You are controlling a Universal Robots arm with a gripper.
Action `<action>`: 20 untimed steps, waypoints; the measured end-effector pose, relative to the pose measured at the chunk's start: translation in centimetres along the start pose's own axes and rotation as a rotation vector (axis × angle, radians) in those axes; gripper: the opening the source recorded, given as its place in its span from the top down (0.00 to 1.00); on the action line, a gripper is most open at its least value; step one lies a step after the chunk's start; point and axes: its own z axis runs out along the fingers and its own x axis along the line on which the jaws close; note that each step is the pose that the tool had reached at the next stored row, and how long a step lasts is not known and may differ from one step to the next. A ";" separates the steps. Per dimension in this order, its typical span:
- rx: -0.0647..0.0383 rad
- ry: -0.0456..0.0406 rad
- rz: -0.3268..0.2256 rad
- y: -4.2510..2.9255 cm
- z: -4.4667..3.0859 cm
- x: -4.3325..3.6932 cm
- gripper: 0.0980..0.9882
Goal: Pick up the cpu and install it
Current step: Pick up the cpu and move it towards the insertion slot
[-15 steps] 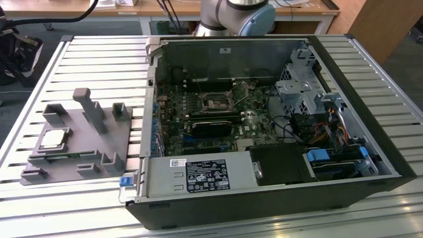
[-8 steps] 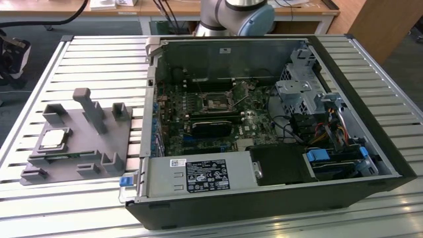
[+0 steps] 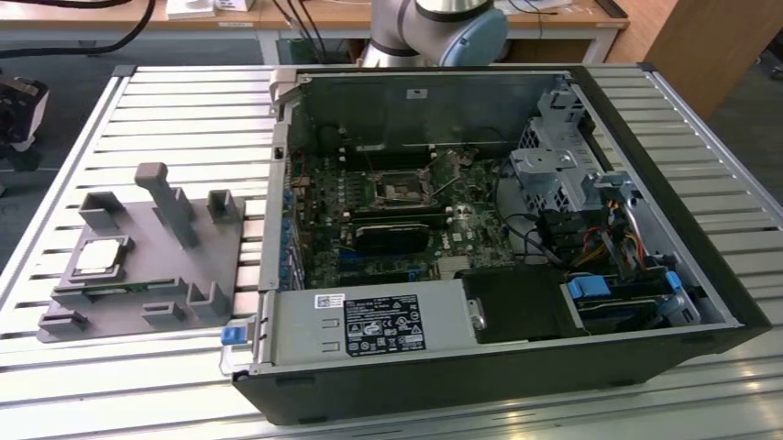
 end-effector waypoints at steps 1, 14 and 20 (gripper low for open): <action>0.000 0.0000 0.000 -0.06 0.18 0.00 0.99; 0.000 0.0000 0.000 -1.10 2.32 -0.01 0.92; 0.000 0.0001 0.000 -1.34 2.96 -0.01 0.65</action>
